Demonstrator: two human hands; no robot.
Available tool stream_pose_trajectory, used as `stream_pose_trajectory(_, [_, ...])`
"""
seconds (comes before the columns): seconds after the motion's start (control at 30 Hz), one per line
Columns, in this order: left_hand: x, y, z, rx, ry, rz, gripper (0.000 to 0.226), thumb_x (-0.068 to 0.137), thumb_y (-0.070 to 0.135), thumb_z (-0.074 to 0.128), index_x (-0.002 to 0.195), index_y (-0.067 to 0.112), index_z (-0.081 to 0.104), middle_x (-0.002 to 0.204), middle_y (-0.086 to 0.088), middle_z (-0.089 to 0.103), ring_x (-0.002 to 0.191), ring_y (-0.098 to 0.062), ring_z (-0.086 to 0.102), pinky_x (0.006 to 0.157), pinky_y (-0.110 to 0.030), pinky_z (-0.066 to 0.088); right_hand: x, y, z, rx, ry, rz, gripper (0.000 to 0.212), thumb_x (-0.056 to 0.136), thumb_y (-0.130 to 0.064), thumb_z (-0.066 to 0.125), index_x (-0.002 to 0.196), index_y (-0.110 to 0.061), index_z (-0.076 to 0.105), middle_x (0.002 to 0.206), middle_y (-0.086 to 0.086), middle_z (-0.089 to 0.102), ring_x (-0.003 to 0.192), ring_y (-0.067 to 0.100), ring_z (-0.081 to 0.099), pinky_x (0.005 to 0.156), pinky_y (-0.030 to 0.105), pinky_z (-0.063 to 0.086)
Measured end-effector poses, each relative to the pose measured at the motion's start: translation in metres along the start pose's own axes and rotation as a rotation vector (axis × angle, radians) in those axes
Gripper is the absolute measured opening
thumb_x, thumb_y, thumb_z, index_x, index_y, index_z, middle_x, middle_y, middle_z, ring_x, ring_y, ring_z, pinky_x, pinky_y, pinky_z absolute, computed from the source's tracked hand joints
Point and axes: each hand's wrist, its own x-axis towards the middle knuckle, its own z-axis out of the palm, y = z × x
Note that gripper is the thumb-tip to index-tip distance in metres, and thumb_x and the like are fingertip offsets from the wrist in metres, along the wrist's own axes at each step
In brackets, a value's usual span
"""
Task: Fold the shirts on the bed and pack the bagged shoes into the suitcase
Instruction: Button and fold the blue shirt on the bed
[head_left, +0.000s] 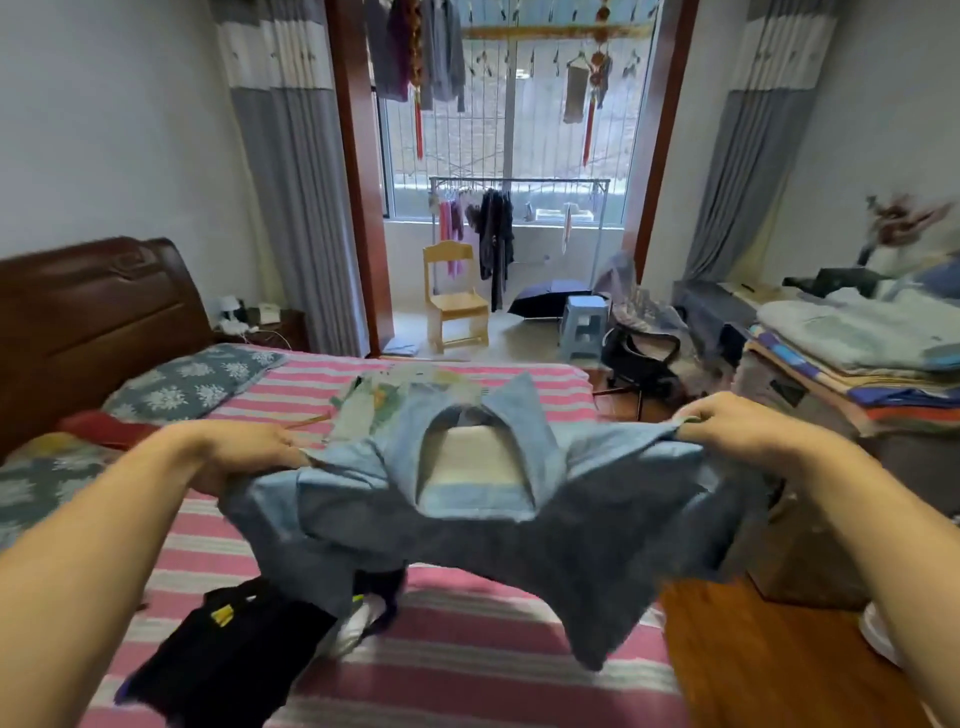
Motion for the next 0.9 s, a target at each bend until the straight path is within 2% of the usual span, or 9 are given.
stream_pose_trajectory(0.07, [-0.029, -0.001, -0.013, 0.006, -0.093, -0.066, 0.027, 0.1, 0.018, 0.06, 0.123, 0.009, 0.069, 0.125, -0.018, 0.07, 0.117, -0.037, 0.066, 0.097, -0.054, 0.054, -0.025, -0.003, -0.008, 0.135, -0.353, 0.001, 0.02, 0.096, -0.01, 0.06, 0.095, -0.014, 0.08, 0.097, 0.006, 0.077, 0.089, 0.017, 0.072, 0.07, 0.02, 0.053])
stream_pose_trajectory(0.13, [-0.052, 0.01, -0.025, -0.074, -0.042, -0.029, 0.026, 0.101, 0.019, 0.057, 0.121, 0.01, 0.071, 0.123, -0.019, 0.07, 0.113, -0.036, 0.068, 0.081, -0.046, 0.06, -0.039, -0.004, -0.021, 0.242, -0.463, -0.063, 0.021, 0.097, -0.01, 0.058, 0.105, -0.009, 0.078, 0.106, 0.012, 0.076, 0.097, 0.022, 0.073, 0.077, 0.025, 0.055])
stream_pose_trajectory(0.33, [-0.064, 0.05, -0.06, -0.009, 0.327, 0.255, 0.018, 0.099, 0.02, 0.06, 0.098, 0.01, 0.074, 0.108, -0.017, 0.074, 0.089, -0.022, 0.07, 0.08, -0.037, 0.061, -0.033, -0.006, -0.06, 0.575, -0.256, -0.223, 0.058, 0.055, -0.046, 0.094, 0.097, -0.008, 0.08, 0.101, 0.016, 0.075, 0.083, 0.02, 0.071, 0.072, 0.026, 0.059])
stream_pose_trajectory(0.47, [-0.012, 0.05, -0.032, 0.444, 0.608, 0.306, 0.036, 0.094, 0.038, 0.069, 0.074, 0.009, 0.075, 0.074, -0.012, 0.072, 0.067, -0.019, 0.058, 0.065, -0.032, 0.045, 0.01, 0.012, -0.033, 0.307, -0.212, 0.008, 0.025, 0.089, -0.031, 0.072, 0.098, -0.008, 0.077, 0.096, 0.012, 0.076, 0.083, 0.02, 0.069, 0.074, 0.029, 0.056])
stream_pose_trajectory(0.53, [0.033, 0.021, 0.004, 0.485, 0.528, 0.342, 0.033, 0.096, 0.036, 0.065, 0.081, 0.008, 0.074, 0.08, -0.01, 0.072, 0.074, -0.019, 0.058, 0.065, -0.033, 0.041, 0.036, 0.038, 0.015, 0.066, -0.118, 0.049, 0.025, 0.096, -0.034, 0.066, 0.09, -0.011, 0.075, 0.084, 0.003, 0.072, 0.072, 0.011, 0.06, 0.066, 0.022, 0.047])
stream_pose_trajectory(0.63, [0.098, -0.067, 0.056, 0.376, 0.329, 0.216, 0.047, 0.096, 0.051, 0.063, 0.083, 0.007, 0.069, 0.079, -0.008, 0.07, 0.073, -0.013, 0.055, 0.066, -0.034, 0.04, 0.047, 0.101, 0.105, 0.069, -0.181, 0.076, 0.036, 0.097, -0.035, 0.064, 0.073, -0.009, 0.065, 0.067, -0.004, 0.055, 0.064, 0.008, 0.047, 0.059, 0.025, 0.037])
stream_pose_trajectory(0.7, [0.115, -0.135, 0.094, 0.284, 0.172, 0.139, 0.057, 0.09, 0.062, 0.064, 0.083, 0.005, 0.068, 0.074, 0.004, 0.063, 0.071, -0.008, 0.052, 0.068, -0.032, 0.041, 0.029, 0.149, 0.162, 0.124, -0.304, 0.109, 0.036, 0.097, -0.037, 0.065, 0.069, -0.014, 0.063, 0.067, -0.006, 0.052, 0.066, 0.008, 0.048, 0.064, 0.031, 0.041])
stream_pose_trajectory(0.8, [0.112, -0.207, 0.15, 0.206, -0.044, 0.047, 0.037, 0.092, 0.038, 0.066, 0.08, 0.004, 0.067, 0.073, 0.007, 0.061, 0.074, -0.007, 0.052, 0.068, -0.029, 0.043, -0.017, 0.196, 0.235, 0.136, -0.407, 0.159, 0.031, 0.097, -0.032, 0.064, 0.067, -0.025, 0.063, 0.065, -0.015, 0.056, 0.064, 0.002, 0.051, 0.067, 0.032, 0.043])
stream_pose_trajectory(0.9, [0.106, -0.247, 0.192, 0.316, -0.026, 0.124, 0.046, 0.097, 0.053, 0.057, 0.079, 0.011, 0.064, 0.075, 0.005, 0.064, 0.072, -0.014, 0.06, 0.074, -0.038, 0.05, -0.058, 0.213, 0.283, 0.01, -0.252, 0.132, 0.026, 0.097, -0.049, 0.051, 0.073, -0.042, 0.057, 0.077, -0.012, 0.069, 0.072, 0.003, 0.063, 0.069, 0.038, 0.048])
